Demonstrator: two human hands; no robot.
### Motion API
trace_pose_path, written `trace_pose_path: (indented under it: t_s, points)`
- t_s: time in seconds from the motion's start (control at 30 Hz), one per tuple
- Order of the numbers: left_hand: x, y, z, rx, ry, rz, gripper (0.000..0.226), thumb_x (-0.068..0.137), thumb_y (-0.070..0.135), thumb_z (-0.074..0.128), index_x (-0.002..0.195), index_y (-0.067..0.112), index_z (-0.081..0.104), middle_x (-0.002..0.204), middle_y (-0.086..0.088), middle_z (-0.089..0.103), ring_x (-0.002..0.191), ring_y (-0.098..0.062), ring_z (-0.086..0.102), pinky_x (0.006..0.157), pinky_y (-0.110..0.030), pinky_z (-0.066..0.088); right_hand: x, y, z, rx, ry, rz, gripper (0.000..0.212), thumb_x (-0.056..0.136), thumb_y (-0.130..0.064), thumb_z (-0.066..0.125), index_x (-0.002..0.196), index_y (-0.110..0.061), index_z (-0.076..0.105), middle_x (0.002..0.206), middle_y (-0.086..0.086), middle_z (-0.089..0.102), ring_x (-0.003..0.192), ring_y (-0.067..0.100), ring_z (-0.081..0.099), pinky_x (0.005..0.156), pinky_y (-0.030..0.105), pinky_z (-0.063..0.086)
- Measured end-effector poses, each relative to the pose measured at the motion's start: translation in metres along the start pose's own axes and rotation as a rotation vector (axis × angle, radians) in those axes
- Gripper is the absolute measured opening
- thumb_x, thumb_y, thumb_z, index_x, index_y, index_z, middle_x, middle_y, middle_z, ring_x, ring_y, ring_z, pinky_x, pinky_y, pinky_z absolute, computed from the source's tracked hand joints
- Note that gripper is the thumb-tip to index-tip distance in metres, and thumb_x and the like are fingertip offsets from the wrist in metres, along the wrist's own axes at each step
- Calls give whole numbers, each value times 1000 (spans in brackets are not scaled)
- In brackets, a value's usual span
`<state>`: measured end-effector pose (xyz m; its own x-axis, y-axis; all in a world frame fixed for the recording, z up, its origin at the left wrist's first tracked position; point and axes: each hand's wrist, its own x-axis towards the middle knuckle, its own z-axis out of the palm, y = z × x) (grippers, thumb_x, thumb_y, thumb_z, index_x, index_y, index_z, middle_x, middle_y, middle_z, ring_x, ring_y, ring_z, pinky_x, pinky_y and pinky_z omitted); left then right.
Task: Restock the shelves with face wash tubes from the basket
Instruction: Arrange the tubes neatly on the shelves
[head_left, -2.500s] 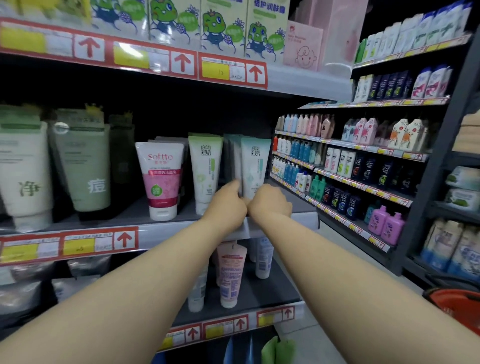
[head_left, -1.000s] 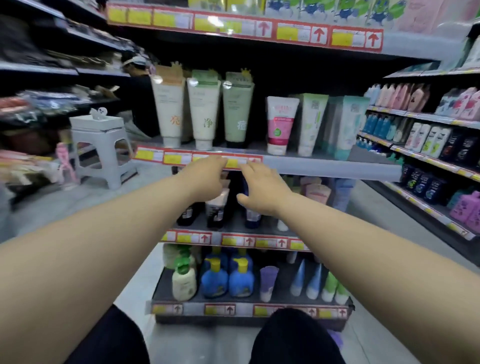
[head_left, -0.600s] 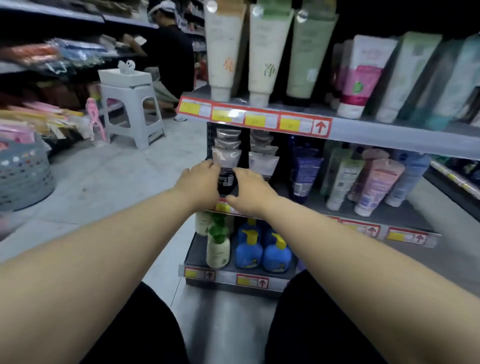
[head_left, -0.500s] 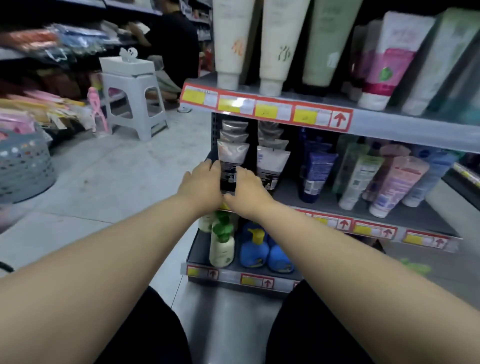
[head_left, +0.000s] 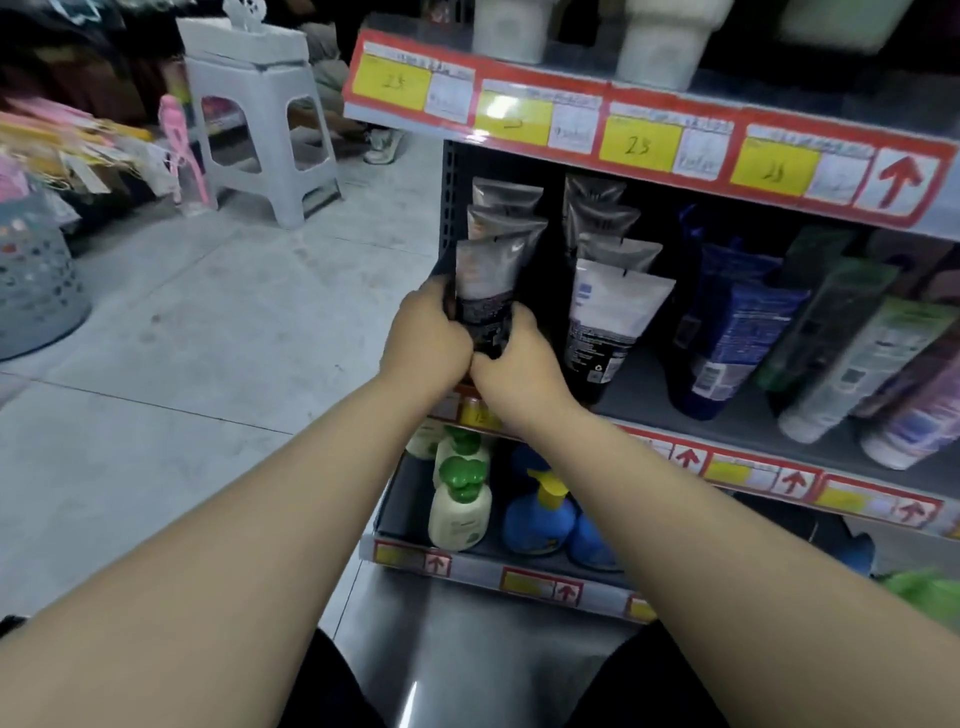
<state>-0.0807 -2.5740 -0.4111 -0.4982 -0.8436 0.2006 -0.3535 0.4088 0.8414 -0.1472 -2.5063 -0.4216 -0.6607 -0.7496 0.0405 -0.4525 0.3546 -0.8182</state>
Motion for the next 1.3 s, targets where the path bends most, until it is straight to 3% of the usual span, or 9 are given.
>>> trace_pose_path:
  t_s: [0.1, 0.3, 0.43, 0.5, 0.63, 0.83, 1.07, 1.23, 1.3]
  points:
    - [0, -6, -1, -39, -10, -50, 33, 87, 2, 43, 111, 12, 64, 100, -4, 65, 91, -18, 59, 66, -14, 41, 2, 0, -2, 29, -15, 7, 52, 80, -14, 62, 128, -9, 43, 118, 14, 58, 110, 29, 56, 92, 39, 48]
    - [6, -16, 0, -57, 30, -45, 25, 86, 3, 44, 94, 17, 64, 98, 3, 62, 84, -7, 52, 59, -4, 33, 11, -5, 2, 70, 65, 55, 42, 70, -32, 69, 106, -14, 58, 107, 11, 62, 103, 26, 59, 91, 39, 49]
    - [9, -17, 5, -160, 20, -95, 32, 87, 3, 46, 116, 13, 54, 118, -3, 59, 101, -10, 52, 78, -16, 41, 24, -2, 11, 151, 117, 91, 36, 60, -35, 62, 90, -16, 63, 93, 10, 67, 95, 28, 64, 86, 46, 53]
    - [12, -15, 8, -232, -11, -135, 47, 86, 3, 45, 131, 16, 45, 129, -1, 55, 116, -13, 51, 95, -27, 42, 25, -7, 9, 320, 102, 137, 36, 65, -21, 64, 100, -14, 64, 93, 8, 70, 91, 22, 67, 85, 43, 56]
    - [26, -11, 14, -353, -120, -158, 69, 81, 2, 42, 146, 21, 31, 141, 1, 47, 128, -15, 46, 106, -31, 39, 35, -7, 7, 492, 101, 190, 82, 67, -15, 67, 140, -23, 31, 119, 0, 62, 105, 16, 63, 90, 36, 54]
    - [40, -10, 21, -406, -186, -183, 65, 79, -9, 37, 137, 19, 44, 120, 3, 61, 109, -11, 59, 85, -18, 49, 47, 3, -1, 530, -11, 145, 72, 73, 10, 57, 133, -26, 40, 110, -1, 65, 99, 10, 64, 72, 19, 54]
    - [42, -10, 12, -440, -165, -213, 63, 82, -11, 40, 137, 21, 44, 113, 3, 58, 94, -9, 57, 59, -5, 47, 40, 1, 12, 409, 39, 136, 79, 48, -41, 62, 124, -34, 45, 120, 1, 58, 110, 17, 59, 96, 41, 50]
    - [42, -12, 10, -440, -255, -261, 75, 73, 1, 43, 143, 27, 36, 134, -3, 55, 117, -20, 56, 96, -38, 51, 34, 4, -4, 428, -36, 96, 49, 75, -4, 63, 113, -32, 49, 103, -7, 65, 96, 8, 63, 79, 23, 52]
    - [43, -15, 10, -475, -262, -307, 79, 70, -3, 43, 143, 23, 34, 131, -3, 57, 116, -23, 57, 93, -41, 52, 33, 5, -9, 417, -55, 90, 49, 78, -2, 62, 119, -26, 50, 102, -8, 66, 94, 5, 63, 74, 17, 49]
